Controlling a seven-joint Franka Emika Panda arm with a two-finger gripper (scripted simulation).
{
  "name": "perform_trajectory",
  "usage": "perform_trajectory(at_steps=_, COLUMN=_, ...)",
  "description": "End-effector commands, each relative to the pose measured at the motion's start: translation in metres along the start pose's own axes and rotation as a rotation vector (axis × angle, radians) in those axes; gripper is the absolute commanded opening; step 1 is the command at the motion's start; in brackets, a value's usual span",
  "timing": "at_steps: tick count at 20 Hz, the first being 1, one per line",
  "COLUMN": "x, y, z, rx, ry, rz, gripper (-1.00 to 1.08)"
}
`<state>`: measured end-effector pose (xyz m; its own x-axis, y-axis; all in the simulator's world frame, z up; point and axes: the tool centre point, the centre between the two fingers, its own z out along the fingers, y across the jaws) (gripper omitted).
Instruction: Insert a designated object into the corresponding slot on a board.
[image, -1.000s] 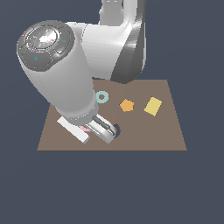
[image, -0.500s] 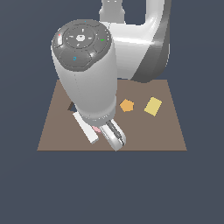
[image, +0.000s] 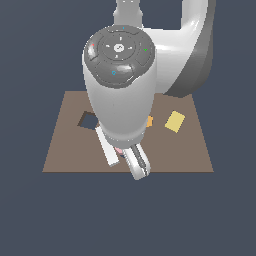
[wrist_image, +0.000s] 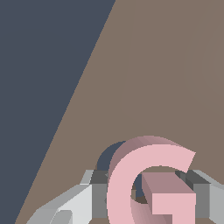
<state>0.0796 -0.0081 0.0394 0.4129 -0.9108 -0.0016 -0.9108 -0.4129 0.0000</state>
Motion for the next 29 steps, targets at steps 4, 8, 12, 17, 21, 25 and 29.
perform_trajectory(at_steps=4, x=-0.005, y=-0.007, z=-0.001, rx=0.000, ry=0.000, rz=0.064, gripper=-1.00)
perform_trajectory(at_steps=8, x=-0.006, y=-0.010, z=-0.001, rx=0.000, ry=0.000, rz=0.086, gripper=-1.00)
perform_trajectory(at_steps=12, x=-0.007, y=-0.010, z=-0.001, rx=0.000, ry=0.000, rz=0.087, gripper=-1.00)
perform_trajectory(at_steps=17, x=-0.006, y=-0.011, z=0.008, rx=0.000, ry=0.000, rz=0.091, gripper=-1.00)
perform_trajectory(at_steps=21, x=-0.006, y=-0.011, z=0.009, rx=0.001, ry=0.000, rz=0.091, gripper=1.00)
perform_trajectory(at_steps=25, x=-0.006, y=-0.011, z=0.009, rx=0.001, ry=0.000, rz=0.091, gripper=1.00)
perform_trajectory(at_steps=29, x=-0.006, y=-0.011, z=0.009, rx=0.001, ry=0.000, rz=0.091, gripper=1.00)
